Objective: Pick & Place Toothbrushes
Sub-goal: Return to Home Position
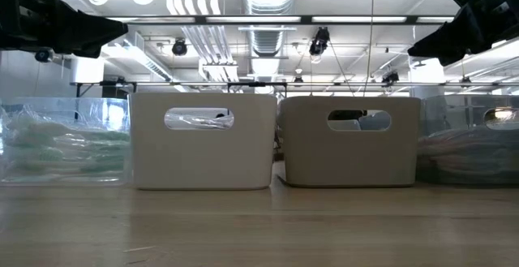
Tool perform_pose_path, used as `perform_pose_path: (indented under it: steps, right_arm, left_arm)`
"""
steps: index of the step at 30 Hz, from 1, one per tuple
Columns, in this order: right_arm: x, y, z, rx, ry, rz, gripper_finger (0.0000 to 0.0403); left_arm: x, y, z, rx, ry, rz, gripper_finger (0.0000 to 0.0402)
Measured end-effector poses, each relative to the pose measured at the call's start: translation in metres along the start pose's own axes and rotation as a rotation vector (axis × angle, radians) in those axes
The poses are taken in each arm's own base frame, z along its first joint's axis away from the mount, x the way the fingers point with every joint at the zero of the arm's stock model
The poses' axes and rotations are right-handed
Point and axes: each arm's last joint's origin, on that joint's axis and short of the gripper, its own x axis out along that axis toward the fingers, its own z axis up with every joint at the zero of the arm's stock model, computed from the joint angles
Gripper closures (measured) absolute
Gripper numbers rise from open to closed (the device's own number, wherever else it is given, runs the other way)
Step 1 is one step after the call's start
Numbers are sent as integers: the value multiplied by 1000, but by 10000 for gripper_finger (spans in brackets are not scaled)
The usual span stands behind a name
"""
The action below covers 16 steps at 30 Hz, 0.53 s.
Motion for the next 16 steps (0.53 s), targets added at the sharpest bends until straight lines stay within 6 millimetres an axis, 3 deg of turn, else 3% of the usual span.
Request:
perform_pose_path:
  steps: [16]
  right_arm:
    - [0,0,0,0,0,0,342]
  left_arm:
    - [0,0,0,0,0,0,321]
